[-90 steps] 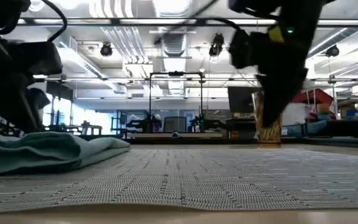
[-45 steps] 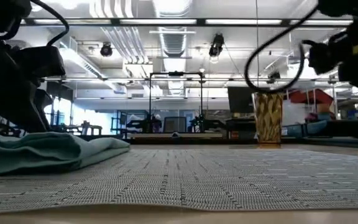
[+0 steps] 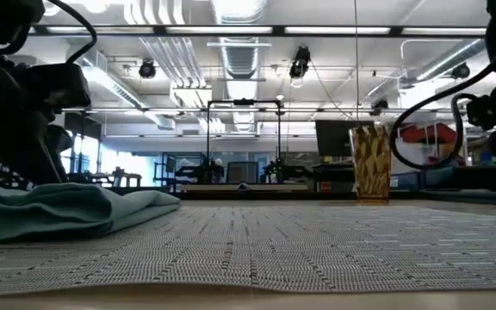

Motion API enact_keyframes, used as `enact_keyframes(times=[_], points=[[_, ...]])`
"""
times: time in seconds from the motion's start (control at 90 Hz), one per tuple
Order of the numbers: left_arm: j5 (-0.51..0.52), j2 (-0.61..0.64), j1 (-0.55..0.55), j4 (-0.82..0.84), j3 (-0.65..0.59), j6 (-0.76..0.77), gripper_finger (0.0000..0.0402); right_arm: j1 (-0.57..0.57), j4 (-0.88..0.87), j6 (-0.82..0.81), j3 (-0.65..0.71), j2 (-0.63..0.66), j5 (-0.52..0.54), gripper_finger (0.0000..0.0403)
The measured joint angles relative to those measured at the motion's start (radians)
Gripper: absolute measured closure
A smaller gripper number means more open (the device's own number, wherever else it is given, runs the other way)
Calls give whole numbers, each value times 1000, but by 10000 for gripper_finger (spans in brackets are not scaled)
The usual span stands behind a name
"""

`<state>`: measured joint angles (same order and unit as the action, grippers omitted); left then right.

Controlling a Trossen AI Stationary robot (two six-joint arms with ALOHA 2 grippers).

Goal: Set table place
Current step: Put the blue fork on the light blue table napkin

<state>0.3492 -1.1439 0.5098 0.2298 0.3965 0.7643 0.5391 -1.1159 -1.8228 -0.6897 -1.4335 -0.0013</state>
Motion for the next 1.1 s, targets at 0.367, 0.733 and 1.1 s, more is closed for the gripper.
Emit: enact_keyframes(times=[0.367, 0.733, 1.1], points=[[0, 0, 0, -13, 0, -11, 286, 22, 48, -106, 67, 65, -7, 208], [5, 0, 0, -14, 0, -15, 286, 26, 41, -1, 64, 28, -122, 213], [3, 0, 2, -20, 0, -22, 286, 93, 133, -52, 121, 21, -98, 242]])
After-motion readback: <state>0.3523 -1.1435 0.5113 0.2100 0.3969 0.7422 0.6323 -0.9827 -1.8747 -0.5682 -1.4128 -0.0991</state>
